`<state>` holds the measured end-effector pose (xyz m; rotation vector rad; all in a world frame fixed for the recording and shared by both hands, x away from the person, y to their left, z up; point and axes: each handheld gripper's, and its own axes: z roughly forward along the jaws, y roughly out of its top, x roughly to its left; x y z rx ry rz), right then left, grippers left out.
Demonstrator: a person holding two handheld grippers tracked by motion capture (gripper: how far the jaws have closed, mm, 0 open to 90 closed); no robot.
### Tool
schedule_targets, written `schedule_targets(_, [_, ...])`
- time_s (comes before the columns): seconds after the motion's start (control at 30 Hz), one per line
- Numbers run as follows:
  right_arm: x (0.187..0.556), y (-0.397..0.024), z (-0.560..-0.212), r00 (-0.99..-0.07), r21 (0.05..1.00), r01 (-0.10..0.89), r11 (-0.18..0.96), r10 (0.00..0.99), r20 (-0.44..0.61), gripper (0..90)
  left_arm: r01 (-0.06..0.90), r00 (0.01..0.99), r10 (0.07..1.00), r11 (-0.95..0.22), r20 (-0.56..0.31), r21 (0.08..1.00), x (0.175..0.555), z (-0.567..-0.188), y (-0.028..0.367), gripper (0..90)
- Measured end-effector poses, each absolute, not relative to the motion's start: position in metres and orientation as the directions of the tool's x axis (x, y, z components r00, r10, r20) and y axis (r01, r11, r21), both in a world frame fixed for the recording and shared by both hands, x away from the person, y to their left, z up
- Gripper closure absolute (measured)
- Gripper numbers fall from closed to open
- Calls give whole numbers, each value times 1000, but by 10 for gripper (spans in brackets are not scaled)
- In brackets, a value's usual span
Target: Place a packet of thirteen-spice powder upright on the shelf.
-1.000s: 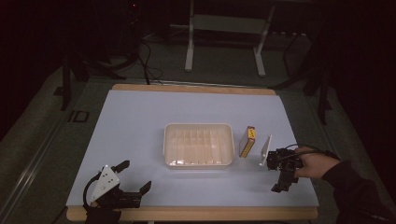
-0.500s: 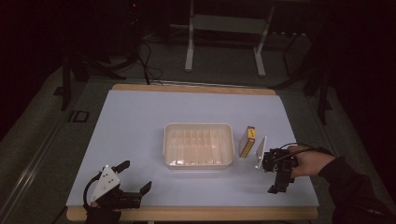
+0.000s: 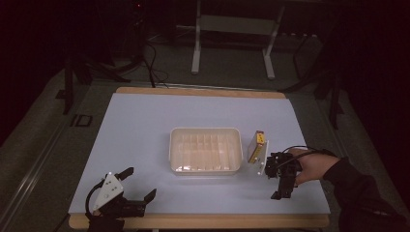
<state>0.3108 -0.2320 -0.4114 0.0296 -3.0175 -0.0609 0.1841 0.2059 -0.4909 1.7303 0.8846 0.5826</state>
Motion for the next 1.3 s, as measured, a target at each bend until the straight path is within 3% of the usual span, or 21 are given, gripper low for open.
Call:
schedule_targets(0.47, [311, -213, -387, -989, 97, -115, 989, -122, 78, 138, 282, 603, 797, -164, -42, 945, 183, -491, 207, 0])
schedule_targets(1.3, [339, -210, -355, -993, 149, -118, 982, -117, -17, 145, 280, 608, 794, -175, -33, 944, 181, -492, 207, 0])
